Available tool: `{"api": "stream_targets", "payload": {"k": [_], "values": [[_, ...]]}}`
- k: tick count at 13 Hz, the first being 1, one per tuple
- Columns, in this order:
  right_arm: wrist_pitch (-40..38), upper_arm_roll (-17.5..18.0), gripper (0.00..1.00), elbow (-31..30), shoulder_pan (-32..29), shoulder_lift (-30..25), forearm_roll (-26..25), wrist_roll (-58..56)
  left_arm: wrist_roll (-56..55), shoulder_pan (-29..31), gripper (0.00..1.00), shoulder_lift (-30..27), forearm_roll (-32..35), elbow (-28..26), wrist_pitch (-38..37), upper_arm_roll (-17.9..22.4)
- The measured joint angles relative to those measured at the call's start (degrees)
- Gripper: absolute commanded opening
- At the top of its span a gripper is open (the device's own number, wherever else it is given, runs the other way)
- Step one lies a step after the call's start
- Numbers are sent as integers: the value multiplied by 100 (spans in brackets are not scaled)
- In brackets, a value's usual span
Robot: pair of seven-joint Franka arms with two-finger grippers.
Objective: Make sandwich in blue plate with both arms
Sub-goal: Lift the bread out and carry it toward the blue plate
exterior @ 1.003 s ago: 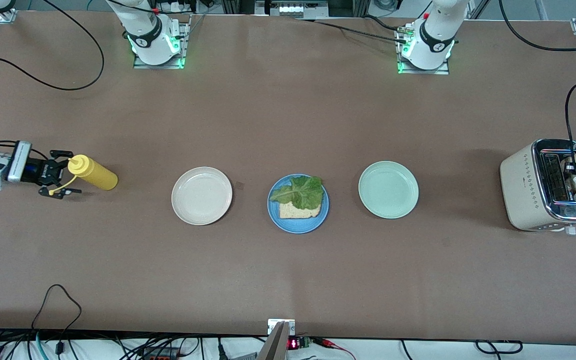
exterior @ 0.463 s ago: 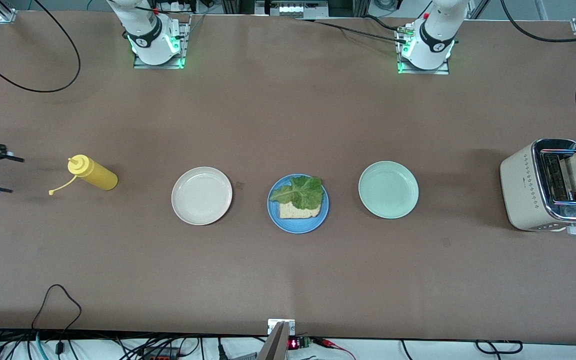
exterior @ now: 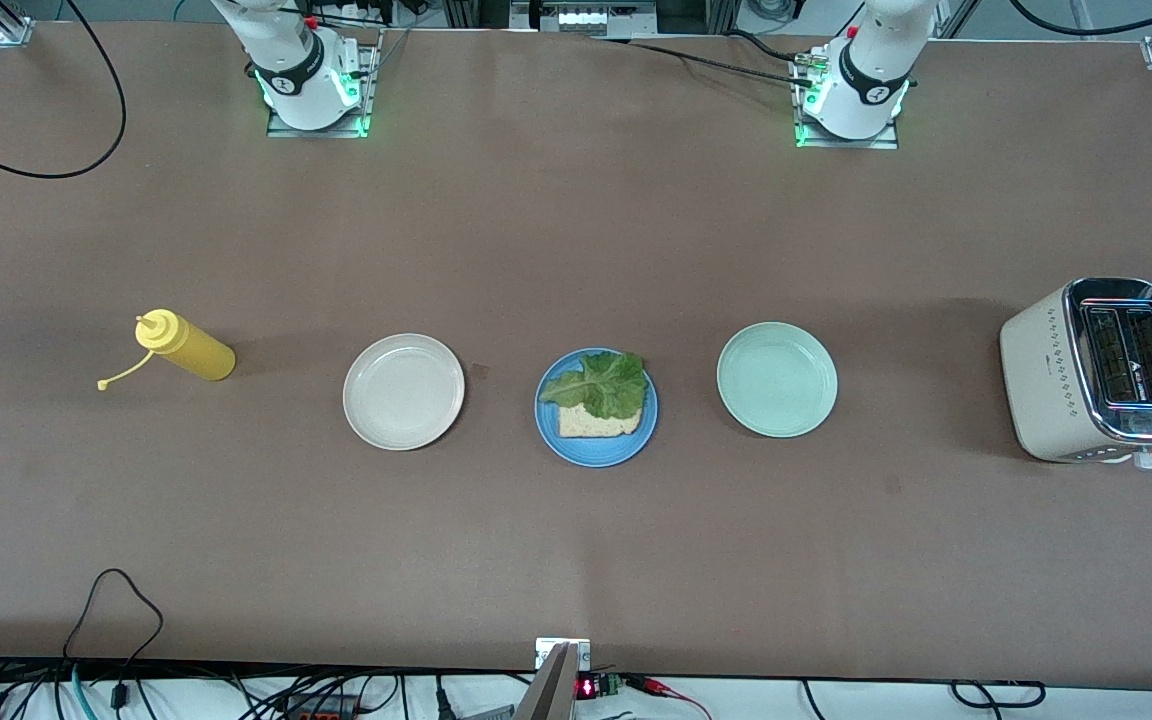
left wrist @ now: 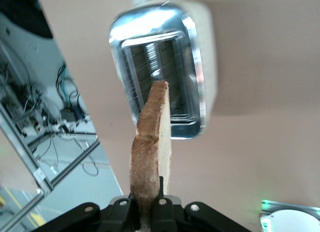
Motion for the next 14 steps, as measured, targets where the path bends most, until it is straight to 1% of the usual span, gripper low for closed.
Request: {"api": "stream_targets", "payload": {"k": [2, 3, 5, 7, 9, 11, 12, 13, 14], "values": [[12, 13, 100, 6, 635, -594, -421, 1378, -2, -61, 10, 21, -557, -23, -85, -250], [20, 20, 100, 3, 1003, -870, -730, 2180, 2, -142, 9, 73, -912, -45, -152, -307], [47, 28, 100, -24, 1820, -1279, -1454, 3889, -91, -539, 9, 288, -1427, -65, -187, -352], [102, 32, 100, -187, 2522, -1495, -2085, 5500, -619, -1027, 9, 536, -1859, -70, -187, -362], [206, 26, 100, -497, 2928, -1521, -2520, 6657, -1118, -1324, 9, 792, -2563, -71, -78, -364], [338, -52, 100, -870, 3156, -1503, -2797, 7742, -1357, -1375, 9, 1053, -3416, -74, 576, -362], [354, -190, 100, -1026, 3324, -1501, -2875, 8253, -1379, -1386, 9, 1196, -3758, -77, 897, -363], [358, -406, 100, -1147, 3525, -1500, -2907, 8647, -1383, -1428, 8, 1355, -4057, -83, 1229, -363], [359, -697, 100, -1239, 3733, -1507, -2922, 8914, -1384, -1512, 8, 1530, -4331, -89, 1627, -364]]}}
